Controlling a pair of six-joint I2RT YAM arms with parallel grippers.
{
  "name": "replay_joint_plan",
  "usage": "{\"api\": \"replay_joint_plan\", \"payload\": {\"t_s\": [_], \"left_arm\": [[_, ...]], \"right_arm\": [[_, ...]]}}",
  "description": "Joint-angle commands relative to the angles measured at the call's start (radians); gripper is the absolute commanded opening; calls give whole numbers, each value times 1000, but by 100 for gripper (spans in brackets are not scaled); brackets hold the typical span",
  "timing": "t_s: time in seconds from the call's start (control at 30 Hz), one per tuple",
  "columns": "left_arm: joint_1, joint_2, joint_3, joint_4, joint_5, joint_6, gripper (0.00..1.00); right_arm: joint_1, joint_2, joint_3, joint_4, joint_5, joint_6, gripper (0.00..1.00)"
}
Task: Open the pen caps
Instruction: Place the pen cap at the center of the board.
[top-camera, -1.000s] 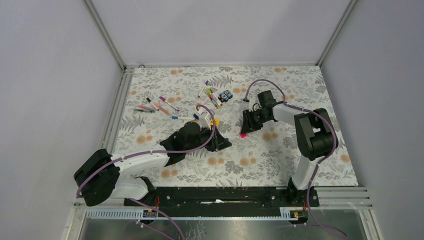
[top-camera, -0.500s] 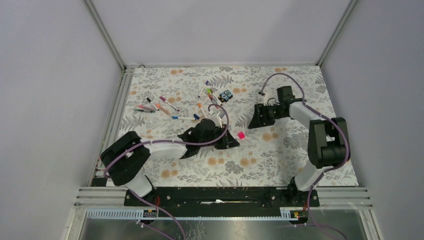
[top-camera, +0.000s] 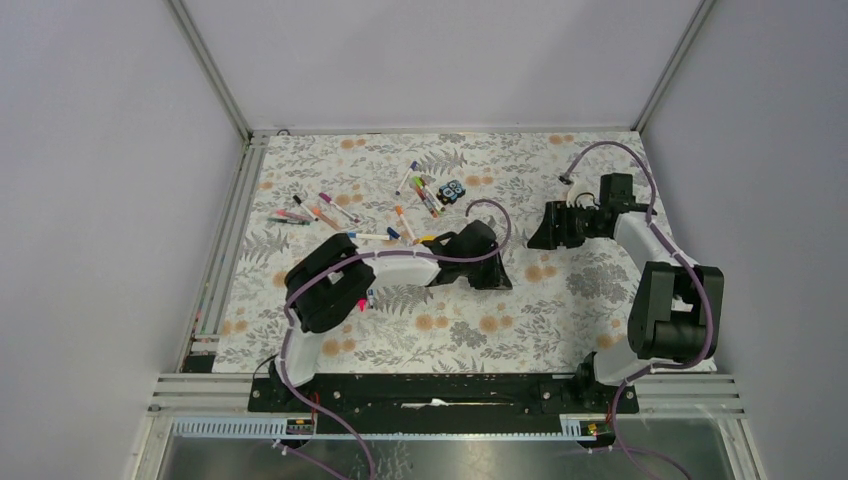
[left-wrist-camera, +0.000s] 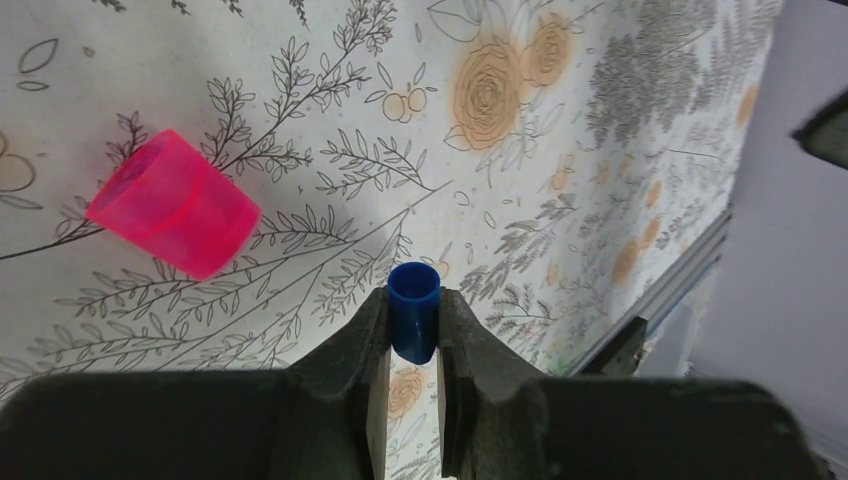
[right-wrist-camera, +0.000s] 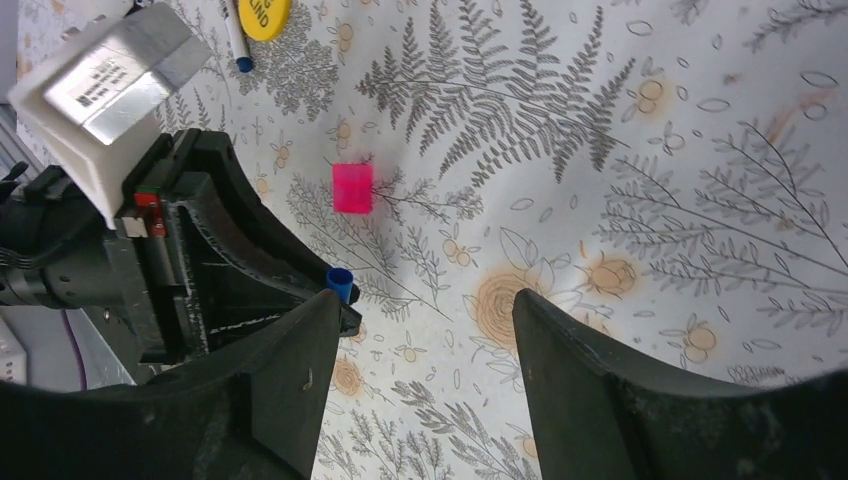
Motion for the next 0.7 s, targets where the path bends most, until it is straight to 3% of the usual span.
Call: {"api": "replay_joint_plan", "payload": {"t_s": [0.0,0.4,0.67], "left_arm": [[-9,59,133,-154,-56,39,12],[-3,179,324,-314,-130,105,23],[16,174,364,-379,-200,147,32]], "right_arm": [[-40,-51,-16,-3,-44,-10,71],[-79,-60,-22,-3,-64,-10,71],[-88,-59,-24,-4,-67,-12,71]]}}
